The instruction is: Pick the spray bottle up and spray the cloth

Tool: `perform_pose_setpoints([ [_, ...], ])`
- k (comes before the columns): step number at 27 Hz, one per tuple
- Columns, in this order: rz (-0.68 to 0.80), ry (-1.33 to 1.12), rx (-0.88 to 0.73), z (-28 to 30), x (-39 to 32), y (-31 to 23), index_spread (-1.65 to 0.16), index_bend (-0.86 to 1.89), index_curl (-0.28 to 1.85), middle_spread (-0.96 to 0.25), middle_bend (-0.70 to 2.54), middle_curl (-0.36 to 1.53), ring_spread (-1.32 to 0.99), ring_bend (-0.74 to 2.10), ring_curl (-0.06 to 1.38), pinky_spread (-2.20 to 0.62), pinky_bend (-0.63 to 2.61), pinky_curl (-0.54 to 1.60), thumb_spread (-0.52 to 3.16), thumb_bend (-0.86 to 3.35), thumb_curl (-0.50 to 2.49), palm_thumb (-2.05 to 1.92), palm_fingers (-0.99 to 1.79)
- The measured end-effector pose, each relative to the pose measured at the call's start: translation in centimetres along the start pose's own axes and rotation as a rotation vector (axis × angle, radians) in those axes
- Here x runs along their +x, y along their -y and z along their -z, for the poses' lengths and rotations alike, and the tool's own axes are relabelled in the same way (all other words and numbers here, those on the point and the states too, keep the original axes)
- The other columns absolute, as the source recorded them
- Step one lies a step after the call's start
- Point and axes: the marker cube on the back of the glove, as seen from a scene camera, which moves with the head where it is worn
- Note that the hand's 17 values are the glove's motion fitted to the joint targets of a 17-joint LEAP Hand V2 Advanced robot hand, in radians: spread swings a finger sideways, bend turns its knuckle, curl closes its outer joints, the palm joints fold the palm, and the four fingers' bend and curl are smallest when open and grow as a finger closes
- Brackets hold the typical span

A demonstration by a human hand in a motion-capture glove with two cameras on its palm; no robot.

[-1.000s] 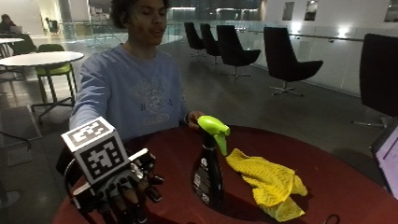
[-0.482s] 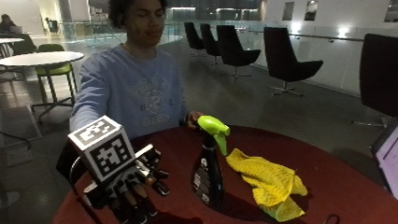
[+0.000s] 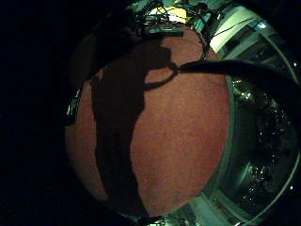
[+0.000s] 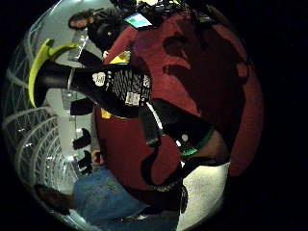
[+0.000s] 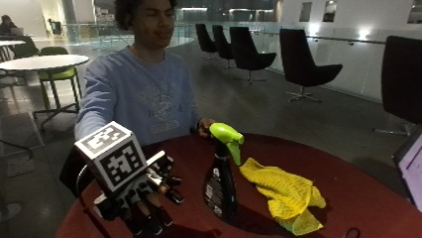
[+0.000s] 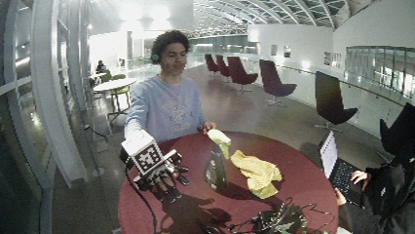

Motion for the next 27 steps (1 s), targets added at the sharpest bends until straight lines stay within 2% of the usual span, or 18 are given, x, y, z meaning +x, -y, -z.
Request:
perform_pose_setpoints([
  [13, 0.171, 0.463, 0.007, -2.7, -7.2, 0.7, -0.42, 0.12, 0.21, 0.00, 0.24, 0.30, 0.03, 0.36, 0.24, 0.23, 0.40, 0.29, 1.05, -0.03, 0.21, 0.31, 0.39],
  [27, 0.111, 0.763, 0.118, -7.2, -13.1, 2.9, -0.39, 0.10, 0.18, -0.02, 0.28, 0.34, 0.04, 0.43, 0.28, 0.25, 0.45, 0.32, 0.95, -0.02, 0.26, 0.40, 0.45],
])
